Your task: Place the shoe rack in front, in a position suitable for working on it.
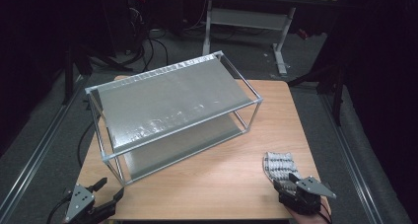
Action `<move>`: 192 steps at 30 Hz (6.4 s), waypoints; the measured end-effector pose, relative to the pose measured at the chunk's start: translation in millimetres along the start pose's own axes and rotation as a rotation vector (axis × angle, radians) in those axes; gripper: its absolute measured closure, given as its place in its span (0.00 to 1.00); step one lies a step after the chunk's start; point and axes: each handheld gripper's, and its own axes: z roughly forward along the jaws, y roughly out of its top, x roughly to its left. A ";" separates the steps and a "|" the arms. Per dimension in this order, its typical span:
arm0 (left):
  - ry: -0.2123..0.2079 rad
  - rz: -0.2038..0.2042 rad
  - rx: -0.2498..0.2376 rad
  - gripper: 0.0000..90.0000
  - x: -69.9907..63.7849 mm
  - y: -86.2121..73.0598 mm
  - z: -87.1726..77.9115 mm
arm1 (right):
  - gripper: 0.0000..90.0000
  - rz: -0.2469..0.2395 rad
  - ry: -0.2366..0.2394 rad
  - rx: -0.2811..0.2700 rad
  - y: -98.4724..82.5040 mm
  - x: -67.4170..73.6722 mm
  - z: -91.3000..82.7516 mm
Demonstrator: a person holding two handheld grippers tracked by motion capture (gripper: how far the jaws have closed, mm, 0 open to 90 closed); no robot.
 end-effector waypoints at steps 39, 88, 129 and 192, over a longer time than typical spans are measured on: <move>0.010 0.045 -0.084 0.88 0.6 29.5 16.6 | 0.87 -0.049 -0.083 -0.051 164.8 -7.6 149.9; -0.133 0.152 -0.135 0.50 -82.6 44.7 74.4 | 0.45 0.164 -0.127 -0.047 2.9 -48.5 -13.0; -0.278 0.210 -0.175 0.87 -99.7 44.6 71.3 | 0.84 0.018 -0.090 0.100 30.1 -3.6 89.5; -0.257 0.209 -0.190 0.73 -124.4 44.6 68.9 | 0.74 -0.151 0.345 -0.021 52.0 193.8 95.7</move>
